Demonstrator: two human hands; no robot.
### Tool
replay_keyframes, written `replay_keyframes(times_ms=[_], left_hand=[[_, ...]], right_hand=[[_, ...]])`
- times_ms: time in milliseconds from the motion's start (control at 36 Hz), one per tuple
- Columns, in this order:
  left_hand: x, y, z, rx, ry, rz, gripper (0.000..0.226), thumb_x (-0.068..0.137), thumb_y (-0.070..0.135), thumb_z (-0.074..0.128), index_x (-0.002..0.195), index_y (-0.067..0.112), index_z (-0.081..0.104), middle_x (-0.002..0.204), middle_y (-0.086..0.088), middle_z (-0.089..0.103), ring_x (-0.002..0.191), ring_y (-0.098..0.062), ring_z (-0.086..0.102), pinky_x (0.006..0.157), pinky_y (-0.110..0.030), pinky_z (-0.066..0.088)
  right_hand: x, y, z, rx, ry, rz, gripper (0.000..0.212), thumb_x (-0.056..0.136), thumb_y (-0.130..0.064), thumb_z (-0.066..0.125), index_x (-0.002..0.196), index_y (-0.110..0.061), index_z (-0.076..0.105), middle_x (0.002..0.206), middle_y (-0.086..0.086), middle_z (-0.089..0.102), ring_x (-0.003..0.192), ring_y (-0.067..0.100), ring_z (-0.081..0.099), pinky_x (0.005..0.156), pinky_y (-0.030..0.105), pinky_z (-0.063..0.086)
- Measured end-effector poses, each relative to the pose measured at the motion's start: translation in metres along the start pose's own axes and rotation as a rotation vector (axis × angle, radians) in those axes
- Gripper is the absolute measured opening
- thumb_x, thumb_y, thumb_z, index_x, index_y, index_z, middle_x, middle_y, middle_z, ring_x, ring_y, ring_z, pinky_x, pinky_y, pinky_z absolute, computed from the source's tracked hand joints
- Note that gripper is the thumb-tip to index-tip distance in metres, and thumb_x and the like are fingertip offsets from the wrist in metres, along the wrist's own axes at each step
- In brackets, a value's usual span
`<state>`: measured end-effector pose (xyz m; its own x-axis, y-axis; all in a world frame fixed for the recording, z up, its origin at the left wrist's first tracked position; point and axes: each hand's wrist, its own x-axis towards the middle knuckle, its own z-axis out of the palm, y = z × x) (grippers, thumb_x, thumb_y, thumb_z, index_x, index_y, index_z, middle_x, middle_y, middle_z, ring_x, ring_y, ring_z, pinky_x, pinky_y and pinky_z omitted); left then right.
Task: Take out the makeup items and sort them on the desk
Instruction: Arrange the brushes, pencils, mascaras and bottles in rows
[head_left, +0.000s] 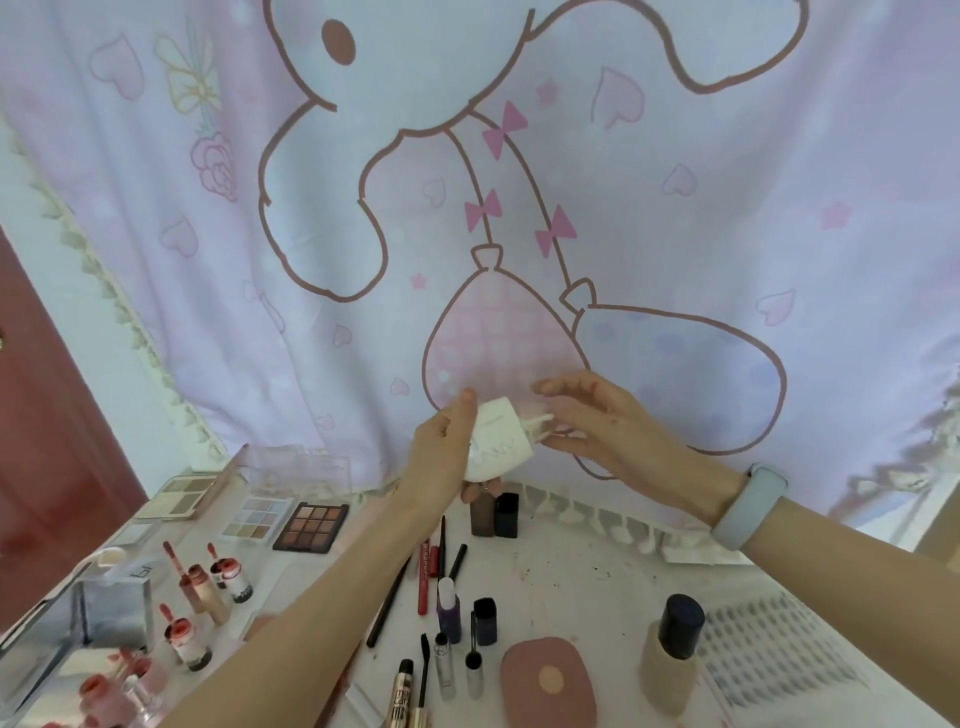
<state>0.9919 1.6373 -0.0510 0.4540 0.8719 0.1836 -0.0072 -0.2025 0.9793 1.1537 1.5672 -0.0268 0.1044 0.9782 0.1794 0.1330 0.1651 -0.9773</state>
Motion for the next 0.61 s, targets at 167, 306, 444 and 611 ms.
replay_keyframes(times_ms=[167, 306, 444, 611], left_hand=[[-0.001, -0.004, -0.002, 0.028, -0.105, -0.086, 0.052, 0.096, 0.049, 0.035, 0.108, 0.004, 0.058, 0.066, -0.012, 0.068, 0.051, -0.025, 0.064, 0.044, -0.027, 0.050], [0.004, -0.007, -0.008, 0.082, -0.181, -0.254, 0.053, 0.090, 0.059, 0.035, 0.099, 0.016, 0.065, 0.085, -0.007, 0.070, 0.069, -0.016, 0.068, 0.061, -0.031, 0.058], [0.014, -0.015, -0.018, 0.036, -0.200, -0.470, 0.055, 0.084, 0.066, 0.044, 0.097, 0.016, 0.065, 0.088, -0.006, 0.066, 0.077, -0.017, 0.058, 0.063, -0.021, 0.041], [0.017, -0.033, -0.026, 0.019, -0.295, -0.512, 0.045, 0.089, 0.036, 0.060, 0.125, 0.009, 0.055, 0.109, -0.007, 0.067, 0.092, -0.016, 0.066, 0.073, -0.025, 0.055]], right_hand=[[-0.001, -0.002, -0.005, -0.332, -0.078, 0.146, 0.020, 0.096, -0.029, 0.049, 0.103, -0.016, 0.062, 0.077, -0.003, 0.061, 0.053, -0.003, 0.054, 0.053, 0.013, 0.042], [-0.001, 0.000, -0.014, -0.720, -0.152, -0.049, 0.017, 0.093, -0.015, 0.055, 0.109, -0.020, 0.056, 0.084, -0.018, 0.052, 0.065, -0.012, 0.051, 0.062, 0.005, 0.038], [-0.002, 0.008, -0.020, -0.893, -0.036, -0.219, 0.021, 0.092, -0.013, 0.055, 0.113, -0.012, 0.053, 0.084, -0.019, 0.044, 0.068, -0.003, 0.045, 0.066, 0.005, 0.035], [0.001, 0.022, -0.030, -0.880, -0.081, 0.009, 0.042, 0.094, -0.022, 0.053, 0.134, -0.016, 0.040, 0.095, -0.005, 0.052, 0.072, 0.003, 0.050, 0.063, 0.006, 0.040]])
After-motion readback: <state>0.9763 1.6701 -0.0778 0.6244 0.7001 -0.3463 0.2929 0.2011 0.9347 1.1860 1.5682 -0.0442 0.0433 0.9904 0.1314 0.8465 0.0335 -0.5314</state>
